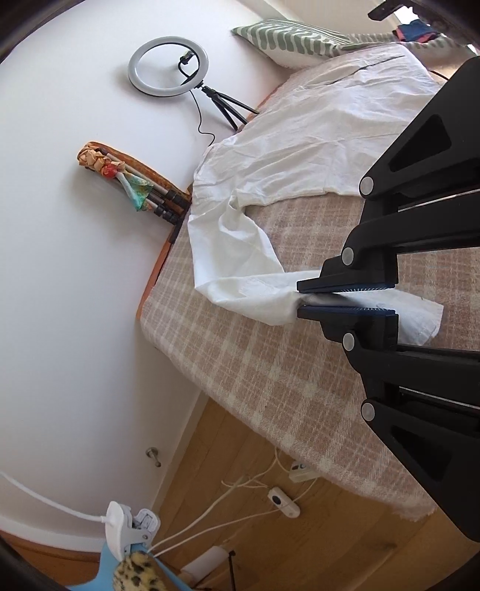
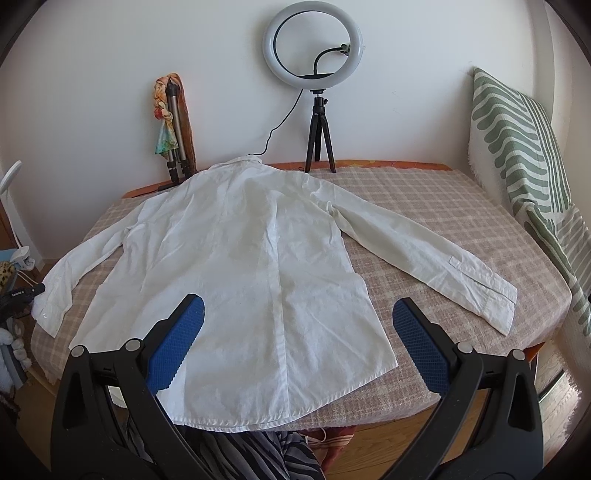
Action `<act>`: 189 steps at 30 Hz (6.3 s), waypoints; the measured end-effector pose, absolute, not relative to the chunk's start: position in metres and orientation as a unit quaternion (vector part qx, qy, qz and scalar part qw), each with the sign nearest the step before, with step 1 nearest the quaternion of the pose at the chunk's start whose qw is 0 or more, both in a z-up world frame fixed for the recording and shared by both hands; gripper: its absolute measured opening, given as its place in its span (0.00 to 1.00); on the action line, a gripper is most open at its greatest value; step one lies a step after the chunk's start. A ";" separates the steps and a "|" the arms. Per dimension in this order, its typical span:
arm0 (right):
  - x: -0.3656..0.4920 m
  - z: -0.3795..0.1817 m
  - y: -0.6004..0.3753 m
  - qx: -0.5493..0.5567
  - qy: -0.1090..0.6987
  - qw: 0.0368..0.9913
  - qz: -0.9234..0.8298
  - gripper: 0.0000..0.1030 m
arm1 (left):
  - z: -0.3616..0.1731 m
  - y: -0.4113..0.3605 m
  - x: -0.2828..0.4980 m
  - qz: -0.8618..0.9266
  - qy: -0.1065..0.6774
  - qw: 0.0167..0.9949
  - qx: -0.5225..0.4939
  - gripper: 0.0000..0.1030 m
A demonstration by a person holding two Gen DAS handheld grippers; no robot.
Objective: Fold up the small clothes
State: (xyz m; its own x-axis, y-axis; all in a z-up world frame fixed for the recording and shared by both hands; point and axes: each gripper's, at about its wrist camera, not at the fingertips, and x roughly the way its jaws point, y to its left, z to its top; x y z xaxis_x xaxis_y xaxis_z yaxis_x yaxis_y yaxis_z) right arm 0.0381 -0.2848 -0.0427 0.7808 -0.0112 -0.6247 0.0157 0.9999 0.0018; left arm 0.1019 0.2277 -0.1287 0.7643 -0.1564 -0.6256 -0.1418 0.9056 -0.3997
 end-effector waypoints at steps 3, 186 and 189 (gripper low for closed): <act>0.039 -0.044 -0.283 0.004 0.331 0.943 -0.004 1.00 | -0.111 0.197 0.098 -0.045 0.332 0.921 -0.199 0.05; 0.217 -0.155 -0.102 -0.111 0.503 0.777 0.361 0.29 | -0.152 0.060 0.070 -0.171 0.418 0.871 -0.193 0.22; 0.209 -0.144 -0.109 -0.067 0.500 0.780 0.371 0.29 | -0.163 0.055 0.076 -0.184 0.431 0.859 -0.208 0.22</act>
